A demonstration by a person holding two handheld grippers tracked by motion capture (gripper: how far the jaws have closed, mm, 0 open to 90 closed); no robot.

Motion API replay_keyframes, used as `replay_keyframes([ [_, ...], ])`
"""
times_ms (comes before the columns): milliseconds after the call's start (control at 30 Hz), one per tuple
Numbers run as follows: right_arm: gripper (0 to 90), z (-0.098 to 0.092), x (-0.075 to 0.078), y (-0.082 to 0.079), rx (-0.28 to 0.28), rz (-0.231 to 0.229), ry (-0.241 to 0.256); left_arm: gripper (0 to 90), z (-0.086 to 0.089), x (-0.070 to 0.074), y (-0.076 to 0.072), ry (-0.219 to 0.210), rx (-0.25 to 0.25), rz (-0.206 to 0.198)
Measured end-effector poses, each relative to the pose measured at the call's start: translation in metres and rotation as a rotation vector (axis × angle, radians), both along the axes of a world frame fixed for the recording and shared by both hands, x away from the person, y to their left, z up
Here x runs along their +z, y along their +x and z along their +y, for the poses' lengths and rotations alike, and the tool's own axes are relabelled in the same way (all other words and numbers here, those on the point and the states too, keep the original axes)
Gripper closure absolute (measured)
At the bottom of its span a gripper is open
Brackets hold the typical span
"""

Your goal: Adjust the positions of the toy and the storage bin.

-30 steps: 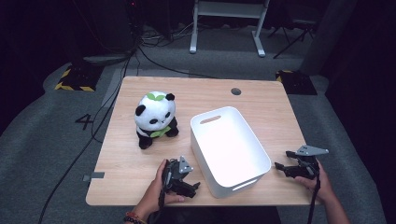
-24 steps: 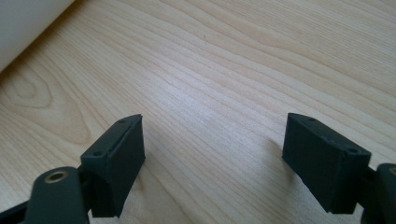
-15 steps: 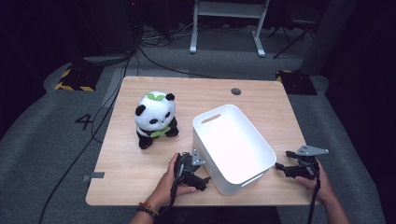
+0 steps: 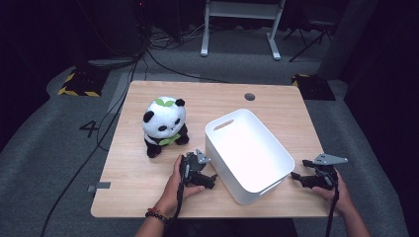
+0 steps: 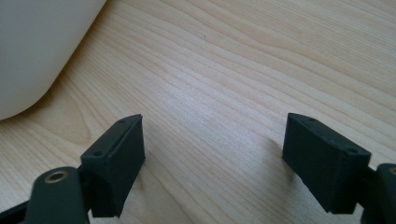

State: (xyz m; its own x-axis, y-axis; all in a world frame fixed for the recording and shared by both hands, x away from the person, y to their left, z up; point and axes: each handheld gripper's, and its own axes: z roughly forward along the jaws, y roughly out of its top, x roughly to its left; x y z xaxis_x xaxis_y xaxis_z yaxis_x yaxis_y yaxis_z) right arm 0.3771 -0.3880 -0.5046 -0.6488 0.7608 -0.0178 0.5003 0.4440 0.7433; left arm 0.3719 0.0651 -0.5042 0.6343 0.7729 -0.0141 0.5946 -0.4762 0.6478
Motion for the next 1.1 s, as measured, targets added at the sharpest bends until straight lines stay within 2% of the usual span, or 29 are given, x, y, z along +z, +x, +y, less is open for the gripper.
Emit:
replay_keyframes([
  [100,20.9,0.000,0.000,0.000,-0.002,0.002,0.001,11.2,0.006,0.001,0.006,-0.019,0.015,-0.022],
  [133,20.9,0.000,0.000,0.000,-0.002,0.002,0.001,11.2,0.006,0.000,0.006,-0.031,0.021,-0.008],
  [200,20.9,0.000,0.000,0.000,-0.003,0.003,0.002,11.0,0.005,0.000,0.013,-0.015,0.001,-0.026],
  [233,20.9,0.000,0.000,0.000,0.000,0.000,0.000,9.8,0.004,0.000,0.015,-0.011,0.001,-0.014],
  [333,20.9,0.000,0.000,0.000,0.000,0.000,0.000,9.6,0.001,0.001,0.020,-0.020,-0.038,-0.004],
  [467,20.9,0.000,0.000,0.000,-0.001,0.000,0.000,9.6,-0.005,0.002,0.030,-0.005,-0.031,-0.003],
  [567,20.9,0.000,0.000,0.000,-0.001,0.001,0.002,10.1,-0.010,0.001,0.040,-0.019,-0.009,-0.020],
  [667,20.9,0.001,0.000,-0.001,-0.009,0.004,0.011,10.2,-0.015,0.001,0.047,-0.013,0.019,-0.013],
  [1000,20.9,0.001,0.000,-0.001,-0.009,0.004,0.011,10.8,-0.038,0.002,0.063,-0.014,-0.011,-0.017],
  [1033,20.9,0.001,0.000,-0.001,-0.008,0.003,0.010,10.7,-0.041,0.002,0.064,-0.017,-0.010,-0.005],
  [1100,20.9,0.001,0.000,-0.001,-0.008,0.002,0.010,10.8,-0.048,0.002,0.064,-0.008,-0.013,-0.019],
])
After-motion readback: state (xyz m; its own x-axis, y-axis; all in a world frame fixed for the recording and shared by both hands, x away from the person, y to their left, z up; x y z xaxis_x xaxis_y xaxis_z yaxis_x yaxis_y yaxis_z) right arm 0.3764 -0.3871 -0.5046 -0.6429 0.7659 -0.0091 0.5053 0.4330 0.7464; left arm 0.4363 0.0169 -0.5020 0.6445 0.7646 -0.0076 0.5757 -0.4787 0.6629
